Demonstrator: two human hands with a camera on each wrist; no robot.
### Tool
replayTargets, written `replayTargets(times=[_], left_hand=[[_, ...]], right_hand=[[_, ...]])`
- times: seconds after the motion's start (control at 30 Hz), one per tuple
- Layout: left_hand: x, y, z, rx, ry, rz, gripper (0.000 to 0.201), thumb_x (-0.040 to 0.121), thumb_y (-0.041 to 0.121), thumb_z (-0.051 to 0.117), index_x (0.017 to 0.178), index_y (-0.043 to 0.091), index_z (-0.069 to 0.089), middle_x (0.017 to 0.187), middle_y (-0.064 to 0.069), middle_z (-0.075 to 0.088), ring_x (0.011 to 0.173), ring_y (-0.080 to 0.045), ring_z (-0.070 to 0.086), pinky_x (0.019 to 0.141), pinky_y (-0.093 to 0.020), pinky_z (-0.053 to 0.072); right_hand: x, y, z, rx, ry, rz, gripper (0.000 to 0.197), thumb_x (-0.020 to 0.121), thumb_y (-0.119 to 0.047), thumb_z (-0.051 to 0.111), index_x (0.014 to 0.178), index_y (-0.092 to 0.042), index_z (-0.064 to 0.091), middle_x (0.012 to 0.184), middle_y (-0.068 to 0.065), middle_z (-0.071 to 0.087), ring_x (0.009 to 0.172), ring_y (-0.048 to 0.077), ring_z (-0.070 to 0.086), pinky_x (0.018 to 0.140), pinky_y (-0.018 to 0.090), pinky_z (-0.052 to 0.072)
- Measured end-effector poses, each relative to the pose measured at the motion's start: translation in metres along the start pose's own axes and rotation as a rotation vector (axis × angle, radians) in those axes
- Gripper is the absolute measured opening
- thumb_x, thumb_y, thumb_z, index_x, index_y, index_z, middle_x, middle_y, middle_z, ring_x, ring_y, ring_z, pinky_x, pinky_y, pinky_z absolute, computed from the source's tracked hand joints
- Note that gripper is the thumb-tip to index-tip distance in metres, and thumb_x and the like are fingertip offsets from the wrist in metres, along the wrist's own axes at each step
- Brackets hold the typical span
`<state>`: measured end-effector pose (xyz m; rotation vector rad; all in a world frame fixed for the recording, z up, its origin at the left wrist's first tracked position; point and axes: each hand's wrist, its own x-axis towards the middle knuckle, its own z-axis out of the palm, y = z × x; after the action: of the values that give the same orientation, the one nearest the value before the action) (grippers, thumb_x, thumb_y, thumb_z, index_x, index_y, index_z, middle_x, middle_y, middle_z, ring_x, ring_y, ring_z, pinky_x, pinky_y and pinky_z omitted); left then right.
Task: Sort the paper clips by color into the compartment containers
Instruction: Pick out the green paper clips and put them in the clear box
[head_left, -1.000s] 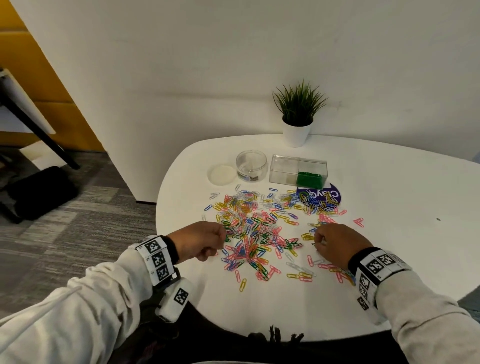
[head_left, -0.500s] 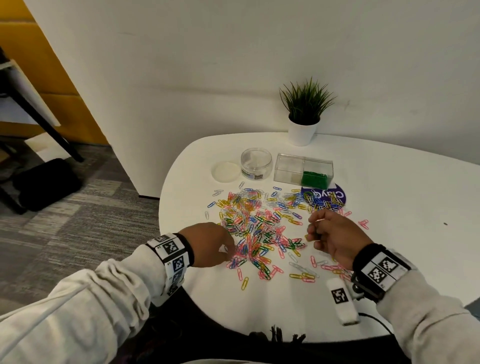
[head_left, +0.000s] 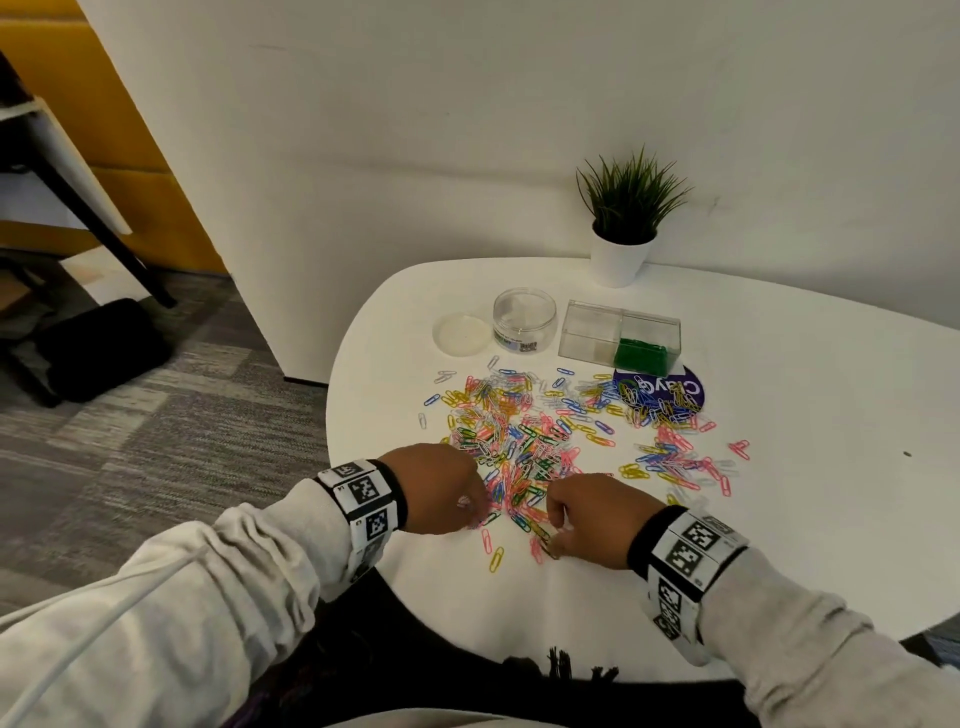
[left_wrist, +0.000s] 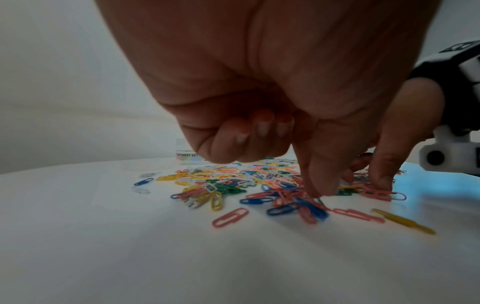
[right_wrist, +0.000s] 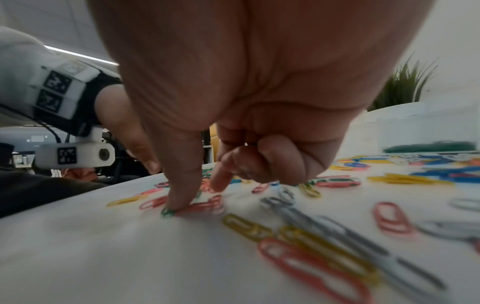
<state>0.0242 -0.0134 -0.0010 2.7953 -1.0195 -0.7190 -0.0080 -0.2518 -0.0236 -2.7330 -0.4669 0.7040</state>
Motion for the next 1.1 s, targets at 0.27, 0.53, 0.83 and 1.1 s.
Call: replayTargets(times=[0.27, 0.53, 0.83, 1.1], left_hand=[[0.002, -0.005, -0.005, 0.086, 0.054, -0.032, 0.021, 0.091, 0.037, 0.055, 0.103, 0.031, 0.072, 0.106, 0.011, 0.066, 0.101, -0.016, 0.062, 0.085, -0.034, 0.053], [0.011, 0.007, 0.006, 0.179, 0.040, 0.019, 0.025, 0.096, 0.036, 0.056, 0.118, 0.033, 0.067, 0.114, 0.005, 0.059, 0.105, -0.021, 0.060, 0.079, -0.030, 0.047], [0.006, 0.005, 0.017, 0.275, 0.077, 0.083, 0.025, 0.098, 0.031, 0.041, 0.111, 0.024, 0.062, 0.106, 0.002, 0.060, 0.095, -0.024, 0.060, 0.073, -0.032, 0.046], [0.005, 0.008, 0.008, -0.200, 0.161, -0.094, 0.020, 0.088, 0.034, 0.047, 0.071, 0.024, 0.041, 0.071, 0.007, 0.051, 0.065, -0.013, 0.044, 0.061, -0.031, 0.039]], right_hand=[[-0.011, 0.008, -0.008, 0.000, 0.014, -0.029, 0.015, 0.085, -0.040, 0.069, 0.092, -0.032, 0.058, 0.096, -0.011, 0.054, 0.088, 0.013, 0.054, 0.071, 0.027, 0.044], [-0.013, -0.002, 0.001, -0.036, -0.052, -0.040, 0.006, 0.089, -0.030, 0.062, 0.089, -0.024, 0.062, 0.088, -0.010, 0.056, 0.085, 0.013, 0.056, 0.072, 0.027, 0.047], [-0.017, 0.002, -0.008, 0.132, -0.034, 0.007, 0.019, 0.095, -0.016, 0.042, 0.100, -0.032, 0.052, 0.082, -0.007, 0.059, 0.081, 0.015, 0.059, 0.066, 0.030, 0.044], [-0.031, -0.009, -0.001, -0.061, -0.111, -0.140, 0.043, 0.099, -0.024, 0.035, 0.131, -0.042, 0.058, 0.142, -0.007, 0.054, 0.124, 0.017, 0.052, 0.100, 0.028, 0.041]])
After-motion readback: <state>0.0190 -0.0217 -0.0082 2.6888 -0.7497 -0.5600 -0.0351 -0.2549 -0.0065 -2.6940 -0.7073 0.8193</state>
